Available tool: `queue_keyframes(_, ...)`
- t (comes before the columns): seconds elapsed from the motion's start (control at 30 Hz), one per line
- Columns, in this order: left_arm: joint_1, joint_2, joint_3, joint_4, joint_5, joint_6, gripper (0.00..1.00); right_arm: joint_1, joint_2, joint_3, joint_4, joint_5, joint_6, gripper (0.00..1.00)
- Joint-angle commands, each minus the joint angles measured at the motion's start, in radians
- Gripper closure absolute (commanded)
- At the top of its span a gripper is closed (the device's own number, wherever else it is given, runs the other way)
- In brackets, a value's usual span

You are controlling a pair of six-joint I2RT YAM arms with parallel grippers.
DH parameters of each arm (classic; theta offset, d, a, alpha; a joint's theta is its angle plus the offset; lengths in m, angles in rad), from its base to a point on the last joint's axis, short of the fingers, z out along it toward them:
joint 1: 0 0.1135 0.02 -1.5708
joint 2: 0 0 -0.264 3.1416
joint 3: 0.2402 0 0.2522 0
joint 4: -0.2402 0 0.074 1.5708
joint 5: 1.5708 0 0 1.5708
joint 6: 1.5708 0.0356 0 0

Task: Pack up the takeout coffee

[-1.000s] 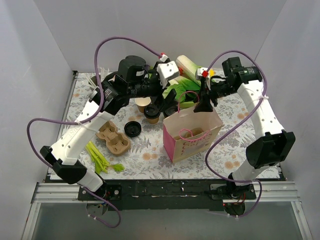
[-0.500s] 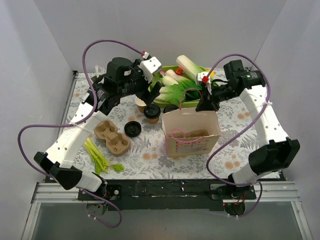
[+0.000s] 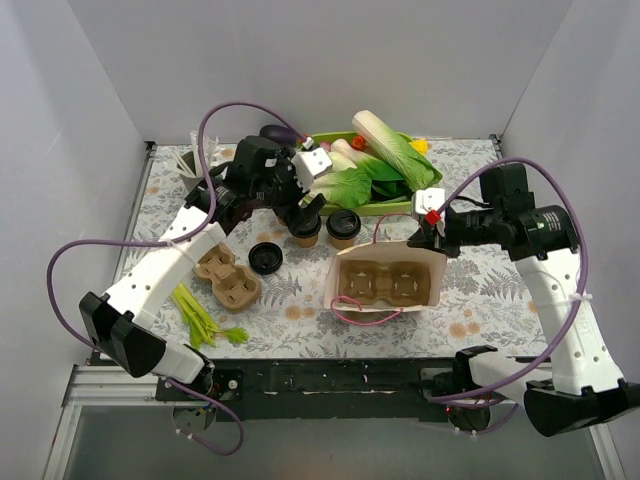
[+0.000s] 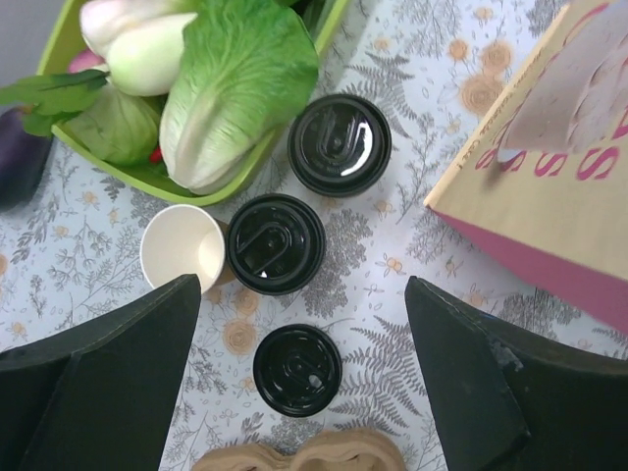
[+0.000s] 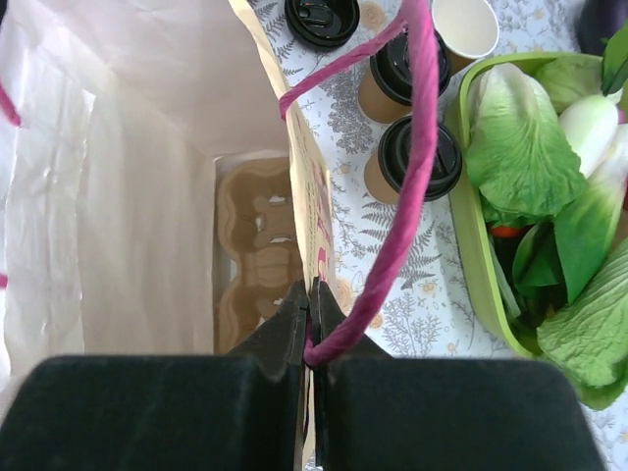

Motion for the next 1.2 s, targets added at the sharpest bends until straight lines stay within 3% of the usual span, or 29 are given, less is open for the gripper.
queue_keyframes(0.0, 0.017, 0.004, -0.031, -0.047, 0.079, 0.121, 0.13, 0.023, -0.069, -0.037, 0.042, 0.014, -0.048, 0.99)
queue_keyframes(0.27, 0.016, 0.062, -0.039, -0.072, 0.098, 0.13, 0.14, 0.046, -0.285, -0.206, 0.066, 0.029, -0.168, 0.99)
queue_keyframes(0.43, 0.016, 0.088, -0.045, -0.161, 0.131, 0.243, 0.14, 0.046, -0.391, -0.272, 0.057, -0.006, -0.269, 0.99)
queue_keyframes(0.57, 0.019, 0.106, -0.057, -0.184, 0.145, 0.326, 0.14, 0.046, -0.462, -0.281, 0.075, -0.049, -0.257, 0.99)
queue_keyframes(0.83, 0.037, 0.226, -0.015, -0.285, 0.145, 0.434, 0.16, 0.046, -0.436, -0.297, 0.078, -0.025, -0.139, 0.99)
queue_keyframes(1.0, 0.08, 0.391, 0.189, -0.408, 0.188, 0.454, 0.19, 0.046, -0.38, -0.257, 0.06, 0.015, 0.005, 0.99)
queue_keyframes(1.17, 0.111, 0.482, 0.318, -0.436, 0.233, 0.449, 0.21, 0.046, -0.323, -0.222, 0.029, 0.026, 0.023, 0.99)
